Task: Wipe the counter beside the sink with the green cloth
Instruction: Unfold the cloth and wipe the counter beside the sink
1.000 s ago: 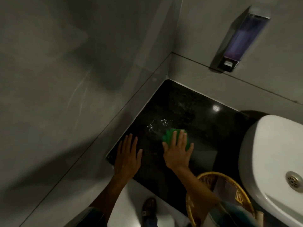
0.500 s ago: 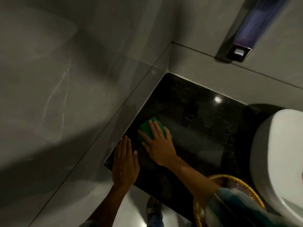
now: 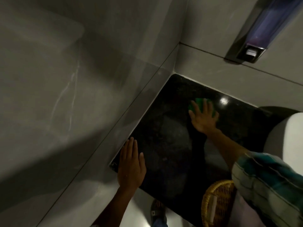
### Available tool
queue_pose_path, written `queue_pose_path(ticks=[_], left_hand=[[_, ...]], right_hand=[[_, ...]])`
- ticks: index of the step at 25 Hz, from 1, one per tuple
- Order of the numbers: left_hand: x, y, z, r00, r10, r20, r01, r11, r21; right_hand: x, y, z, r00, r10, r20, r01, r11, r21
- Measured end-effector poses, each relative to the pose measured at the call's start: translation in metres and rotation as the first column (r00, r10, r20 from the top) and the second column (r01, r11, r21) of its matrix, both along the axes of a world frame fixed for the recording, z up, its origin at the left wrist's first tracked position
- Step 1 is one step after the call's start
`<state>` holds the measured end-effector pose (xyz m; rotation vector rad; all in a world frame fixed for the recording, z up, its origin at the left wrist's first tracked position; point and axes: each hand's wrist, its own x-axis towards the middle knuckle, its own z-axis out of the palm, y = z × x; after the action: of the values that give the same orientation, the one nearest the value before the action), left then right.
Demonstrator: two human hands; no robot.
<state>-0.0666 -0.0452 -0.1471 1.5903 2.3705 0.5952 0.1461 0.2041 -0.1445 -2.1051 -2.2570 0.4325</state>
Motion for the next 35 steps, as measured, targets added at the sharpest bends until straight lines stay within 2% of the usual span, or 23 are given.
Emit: queue_pose_path(ticks=[3,5,8,10,11,13,15,17,19,21,23,26,28,30,32,35], left_hand=[[-0.004,-0.022,0.003,0.999,-0.015,0.041,0.013,0.999,0.046],[-0.018,-0.059,-0.001,1.0,0.008,-0.02,-0.007,0.998,0.055],[-0.036,-0.114,0.005,0.984,-0.071,-0.161,0.07,0.997,-0.011],[-0.04,-0.122,0.007,0.973,-0.124,-0.195,0.114,0.991,-0.066],[-0.039,-0.12,0.01,0.974,-0.126,-0.188,0.111,0.99,-0.085],[-0.035,-0.118,0.011,0.98,-0.112,-0.166,0.098,0.991,-0.091],[-0.033,-0.121,0.007,0.978,-0.117,-0.172,0.107,0.992,-0.065],[-0.035,-0.121,0.004,0.973,-0.123,-0.196,0.117,0.992,-0.045],[-0.037,-0.12,0.002,0.971,-0.137,-0.198,0.129,0.99,-0.052],[-0.037,-0.121,0.002,0.974,-0.134,-0.181,0.126,0.991,-0.055],[-0.037,-0.118,0.006,0.973,-0.145,-0.182,0.137,0.989,-0.052],[-0.03,-0.097,0.01,0.964,-0.205,-0.168,0.206,0.979,-0.009],[-0.017,-0.065,0.014,0.962,-0.243,-0.126,0.248,0.968,0.023],[0.002,-0.028,0.017,0.945,-0.304,-0.121,0.311,0.949,0.043],[0.02,0.015,0.02,0.918,-0.373,-0.133,0.38,0.925,0.025],[0.041,0.072,0.019,0.895,-0.419,-0.156,0.417,0.908,-0.044]], right_hand=[[-0.074,-0.024,0.008,0.948,0.316,0.037,-0.317,0.948,0.018],[-0.108,-0.076,0.006,0.887,0.461,0.028,-0.462,0.887,0.029],[-0.133,-0.202,0.009,0.777,0.627,-0.051,-0.626,0.779,0.032],[-0.121,-0.263,0.01,0.707,0.705,-0.059,-0.704,0.709,0.032],[-0.105,-0.276,0.01,0.708,0.705,-0.042,-0.703,0.71,0.047],[-0.066,-0.272,0.01,0.82,0.572,-0.004,-0.571,0.819,0.057],[-0.032,-0.233,0.01,0.944,0.329,0.014,-0.329,0.944,0.021],[-0.021,-0.179,0.014,0.994,0.105,-0.024,-0.106,0.993,-0.056],[-0.036,-0.145,0.021,0.998,0.023,-0.051,-0.027,0.996,-0.085],[-0.062,-0.161,0.021,0.983,0.174,-0.05,-0.178,0.981,-0.075],[-0.078,-0.224,0.015,0.912,0.41,-0.012,-0.41,0.912,-0.003],[-0.057,-0.297,0.009,0.88,0.474,-0.032,-0.47,0.878,0.087],[-0.038,-0.295,0.006,0.93,0.367,-0.007,-0.366,0.928,0.065],[-0.029,-0.274,0.011,0.99,0.141,-0.017,-0.14,0.99,0.026],[-0.034,-0.241,0.012,0.997,-0.053,-0.059,0.048,0.996,-0.077],[-0.03,-0.181,0.015,0.963,-0.239,-0.122,0.22,0.964,-0.151]])
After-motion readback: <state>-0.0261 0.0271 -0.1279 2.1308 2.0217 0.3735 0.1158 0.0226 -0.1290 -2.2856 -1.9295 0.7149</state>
